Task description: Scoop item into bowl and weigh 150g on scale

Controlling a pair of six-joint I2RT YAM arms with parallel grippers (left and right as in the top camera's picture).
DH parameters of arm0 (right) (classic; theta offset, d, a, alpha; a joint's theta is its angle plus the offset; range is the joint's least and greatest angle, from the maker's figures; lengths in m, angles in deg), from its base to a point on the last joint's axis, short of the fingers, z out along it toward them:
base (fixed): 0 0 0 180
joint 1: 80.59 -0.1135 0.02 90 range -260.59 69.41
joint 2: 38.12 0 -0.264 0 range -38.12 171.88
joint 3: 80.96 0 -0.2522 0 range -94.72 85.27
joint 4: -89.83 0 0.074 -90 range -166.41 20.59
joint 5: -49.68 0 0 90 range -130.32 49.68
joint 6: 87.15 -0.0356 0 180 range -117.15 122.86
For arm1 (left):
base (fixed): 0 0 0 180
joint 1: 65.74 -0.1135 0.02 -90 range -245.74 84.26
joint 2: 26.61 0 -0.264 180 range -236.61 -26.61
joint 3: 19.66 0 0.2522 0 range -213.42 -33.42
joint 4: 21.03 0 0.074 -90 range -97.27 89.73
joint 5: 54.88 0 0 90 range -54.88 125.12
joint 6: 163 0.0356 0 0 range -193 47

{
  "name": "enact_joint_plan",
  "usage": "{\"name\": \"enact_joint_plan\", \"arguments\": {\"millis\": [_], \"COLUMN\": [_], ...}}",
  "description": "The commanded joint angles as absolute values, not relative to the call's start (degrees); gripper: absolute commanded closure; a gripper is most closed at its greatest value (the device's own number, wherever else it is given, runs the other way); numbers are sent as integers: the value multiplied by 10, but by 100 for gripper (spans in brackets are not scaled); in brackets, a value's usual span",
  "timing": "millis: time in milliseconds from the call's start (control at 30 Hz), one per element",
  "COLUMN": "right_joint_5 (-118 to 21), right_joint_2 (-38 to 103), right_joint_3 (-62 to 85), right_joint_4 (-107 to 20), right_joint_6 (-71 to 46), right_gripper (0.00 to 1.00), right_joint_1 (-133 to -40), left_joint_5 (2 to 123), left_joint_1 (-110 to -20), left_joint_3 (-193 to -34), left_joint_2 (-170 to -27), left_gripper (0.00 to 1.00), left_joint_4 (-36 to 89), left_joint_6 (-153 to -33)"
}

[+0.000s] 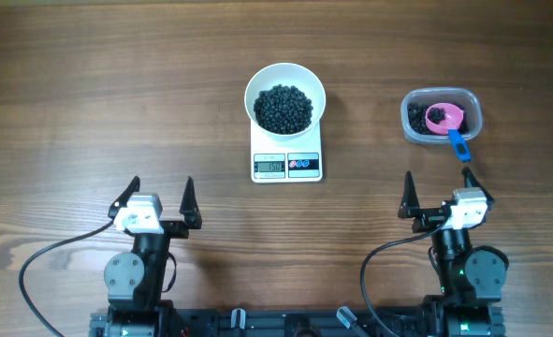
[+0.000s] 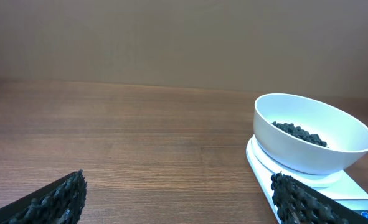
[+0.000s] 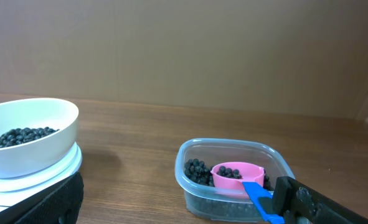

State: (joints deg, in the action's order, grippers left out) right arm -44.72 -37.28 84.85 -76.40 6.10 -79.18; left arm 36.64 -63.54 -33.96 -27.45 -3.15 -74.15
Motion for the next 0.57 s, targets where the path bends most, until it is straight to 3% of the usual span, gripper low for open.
{"name": "enact_joint_plan", "arguments": {"millis": [0,533], "right_joint_5": [-437,-437], "right_joint_2": [-375,-375], "right_joint_3": [850,850], "right_joint_4": [-764,-764], "right_joint_6": [58,58], "right_gripper": [0,0], "right_joint_1": [-795,-795], "left_joint_5": [365,365], "left_joint_1": [-632,-632], "left_joint_3": [-338,-338], "left_joint_2": [-268,-268], "left_gripper": [0,0], "left_joint_4": [-29,-28], "left_joint_6": [-734,-734]}}
